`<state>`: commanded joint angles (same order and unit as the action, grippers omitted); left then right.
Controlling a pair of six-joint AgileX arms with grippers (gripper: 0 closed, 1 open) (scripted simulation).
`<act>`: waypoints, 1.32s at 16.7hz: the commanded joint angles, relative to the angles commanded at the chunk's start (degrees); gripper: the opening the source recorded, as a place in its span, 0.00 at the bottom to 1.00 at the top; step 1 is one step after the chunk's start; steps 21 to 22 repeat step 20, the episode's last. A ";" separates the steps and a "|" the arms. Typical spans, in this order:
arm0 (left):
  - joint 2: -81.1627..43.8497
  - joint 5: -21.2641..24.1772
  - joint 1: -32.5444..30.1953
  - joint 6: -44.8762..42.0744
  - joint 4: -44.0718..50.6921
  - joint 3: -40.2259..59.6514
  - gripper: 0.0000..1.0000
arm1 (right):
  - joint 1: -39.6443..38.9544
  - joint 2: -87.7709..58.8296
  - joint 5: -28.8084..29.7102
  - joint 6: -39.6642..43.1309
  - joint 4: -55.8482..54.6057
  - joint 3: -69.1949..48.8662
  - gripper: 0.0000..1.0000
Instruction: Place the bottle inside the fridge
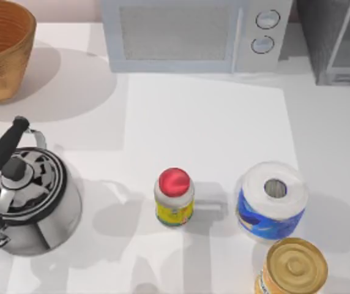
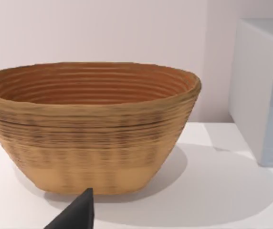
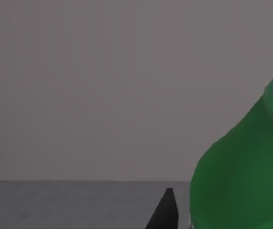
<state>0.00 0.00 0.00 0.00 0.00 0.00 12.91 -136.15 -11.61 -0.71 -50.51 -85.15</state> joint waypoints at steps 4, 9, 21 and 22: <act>0.00 0.00 0.00 0.00 0.00 0.00 1.00 | 0.00 0.00 0.00 0.00 0.00 0.00 0.23; 0.00 0.00 0.00 0.00 0.00 0.00 1.00 | 0.00 0.00 0.00 0.00 0.00 0.00 0.61; 0.00 0.00 0.00 0.00 0.00 0.00 1.00 | 0.00 0.00 0.00 0.00 0.00 0.00 1.00; 0.00 0.00 0.00 0.00 0.00 0.00 1.00 | 0.00 0.00 0.00 0.00 0.00 0.00 1.00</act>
